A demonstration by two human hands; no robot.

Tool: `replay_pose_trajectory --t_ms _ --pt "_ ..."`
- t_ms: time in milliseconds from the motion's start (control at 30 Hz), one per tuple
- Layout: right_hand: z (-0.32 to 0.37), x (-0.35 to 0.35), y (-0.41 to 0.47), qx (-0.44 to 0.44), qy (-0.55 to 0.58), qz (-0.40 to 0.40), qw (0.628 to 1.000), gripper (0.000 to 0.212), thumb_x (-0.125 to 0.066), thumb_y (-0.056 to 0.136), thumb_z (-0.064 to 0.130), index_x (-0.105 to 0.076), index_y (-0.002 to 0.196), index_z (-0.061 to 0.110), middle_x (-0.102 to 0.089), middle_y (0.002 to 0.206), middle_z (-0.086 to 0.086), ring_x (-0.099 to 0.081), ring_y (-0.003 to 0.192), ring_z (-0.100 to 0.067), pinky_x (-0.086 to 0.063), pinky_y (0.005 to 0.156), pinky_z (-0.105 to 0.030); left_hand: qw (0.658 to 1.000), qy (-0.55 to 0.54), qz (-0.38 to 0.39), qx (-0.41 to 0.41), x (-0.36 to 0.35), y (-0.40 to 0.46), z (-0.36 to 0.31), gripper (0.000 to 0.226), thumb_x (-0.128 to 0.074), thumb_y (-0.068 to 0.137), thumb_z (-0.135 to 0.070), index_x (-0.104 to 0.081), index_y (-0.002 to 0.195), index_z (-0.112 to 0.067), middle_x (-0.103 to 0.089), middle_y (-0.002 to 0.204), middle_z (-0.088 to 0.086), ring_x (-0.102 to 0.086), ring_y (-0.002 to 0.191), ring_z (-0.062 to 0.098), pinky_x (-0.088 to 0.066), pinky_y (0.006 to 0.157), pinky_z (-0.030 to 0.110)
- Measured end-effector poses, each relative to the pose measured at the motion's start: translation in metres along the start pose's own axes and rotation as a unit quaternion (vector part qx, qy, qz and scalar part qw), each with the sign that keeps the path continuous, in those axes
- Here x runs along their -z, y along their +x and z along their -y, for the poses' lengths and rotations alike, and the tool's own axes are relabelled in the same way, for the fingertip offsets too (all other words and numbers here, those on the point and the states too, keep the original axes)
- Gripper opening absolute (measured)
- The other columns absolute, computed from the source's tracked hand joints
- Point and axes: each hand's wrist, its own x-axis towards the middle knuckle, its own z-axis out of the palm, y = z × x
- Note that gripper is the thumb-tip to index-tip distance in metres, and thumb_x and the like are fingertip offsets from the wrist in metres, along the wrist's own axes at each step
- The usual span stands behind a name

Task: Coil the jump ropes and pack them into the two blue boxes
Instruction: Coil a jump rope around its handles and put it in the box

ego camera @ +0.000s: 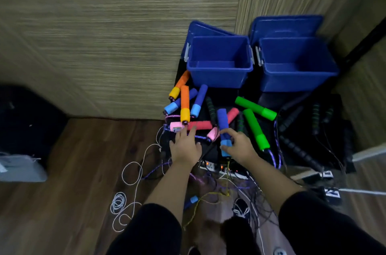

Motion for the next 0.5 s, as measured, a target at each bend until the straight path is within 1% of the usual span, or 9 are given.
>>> replay_pose_trajectory --t_ms 67,133,200,233,300,333,367,400,500 --pt "0.007 -0.013 -0.022 0.002 -0.011 -0.001 1.0 0.046 -0.073 0.077 0.012 -0.059 0.12 0.022 -0.052 0.096 -0.016 -0.049 0.08 -0.023 -0.028 0.067 -0.017 1.0 0.011 -0.001 -0.021 0.0 -0.014 0.013 0.058 -0.048 0.096 -0.033 -0.026 0.149 -0.026 -0.027 0.154 0.003 -0.023 0.141 0.024 -0.029 0.109 0.053" --pt "0.012 -0.026 -0.044 0.0 -0.003 -0.007 1.0 0.047 -0.072 0.077 0.009 -0.059 0.12 0.023 -0.047 0.093 -0.013 -0.047 0.079 -0.022 -0.027 0.066 -0.016 0.998 0.012 -0.019 -0.051 -0.006 -0.031 0.029 0.056 -0.049 0.094 -0.033 -0.032 0.147 -0.024 -0.035 0.149 0.002 -0.032 0.136 0.022 -0.034 0.106 0.048" --pt "0.012 -0.042 -0.065 -0.009 0.004 -0.004 1.0 0.047 -0.072 0.077 0.01 -0.059 0.12 0.024 -0.045 0.092 -0.009 -0.048 0.08 -0.021 -0.027 0.068 -0.016 0.995 -0.003 -0.05 -0.084 -0.014 -0.049 0.046 0.052 -0.055 0.089 -0.028 -0.046 0.14 -0.02 -0.047 0.14 0.005 -0.047 0.126 0.025 -0.044 0.096 0.045" --pt "0.01 -0.052 -0.074 -0.012 0.001 0.003 1.0 0.047 -0.072 0.077 0.01 -0.059 0.12 0.024 -0.045 0.093 -0.009 -0.049 0.082 -0.022 -0.03 0.071 -0.016 0.992 -0.015 -0.073 -0.099 -0.021 -0.058 0.054 0.051 -0.061 0.083 -0.025 -0.054 0.133 -0.017 -0.055 0.132 0.007 -0.055 0.117 0.027 -0.049 0.087 0.045" --pt "-0.001 -0.074 -0.087 -0.004 0.003 0.028 1.0 0.047 -0.072 0.077 0.01 -0.06 0.12 0.023 -0.045 0.093 -0.008 -0.055 0.087 -0.026 -0.041 0.083 -0.022 0.988 -0.023 -0.103 -0.111 -0.04 -0.073 0.072 0.049 -0.069 0.073 -0.02 -0.063 0.121 -0.014 -0.063 0.118 0.01 -0.064 0.101 0.029 -0.053 0.074 0.043" --pt "-0.007 -0.085 -0.092 0.006 0.007 0.04 0.999 0.047 -0.072 0.076 0.01 -0.06 0.12 0.023 -0.045 0.093 -0.007 -0.056 0.088 -0.027 -0.046 0.087 -0.031 0.989 -0.021 -0.102 -0.105 -0.051 -0.079 0.08 0.049 -0.071 0.071 -0.019 -0.064 0.12 -0.014 -0.064 0.117 0.01 -0.065 0.099 0.03 -0.053 0.072 0.043" --pt "-0.014 -0.094 -0.095 0.019 0.011 0.051 0.998 0.047 -0.072 0.077 0.009 -0.06 0.12 0.023 -0.045 0.095 -0.006 -0.055 0.088 -0.026 -0.048 0.086 -0.037 0.99 -0.022 -0.095 -0.098 -0.061 -0.082 0.087 0.05 -0.072 0.072 -0.019 -0.064 0.121 -0.014 -0.064 0.117 0.01 -0.065 0.098 0.03 -0.053 0.072 0.043" --pt "-0.021 -0.103 -0.097 0.032 0.012 0.057 0.998 0.047 -0.071 0.078 0.009 -0.059 0.121 0.023 -0.044 0.097 -0.005 -0.054 0.087 -0.024 -0.049 0.085 -0.039 0.993 -0.023 -0.083 -0.086 -0.072 -0.084 0.093 0.05 -0.071 0.073 -0.02 -0.063 0.122 -0.016 -0.064 0.119 0.01 -0.065 0.099 0.03 -0.053 0.074 0.043" --pt "-0.039 -0.132 -0.101 0.063 0.004 0.056 0.996 0.045 -0.067 0.081 0.012 -0.058 0.123 0.022 -0.048 0.104 -0.007 -0.054 0.087 -0.023 -0.049 0.082 -0.035 0.999 -0.006 -0.024 -0.038 -0.101 -0.091 0.109 0.049 -0.059 0.085 -0.027 -0.052 0.134 -0.023 -0.054 0.132 0.003 -0.057 0.115 0.024 -0.048 0.088 0.043"
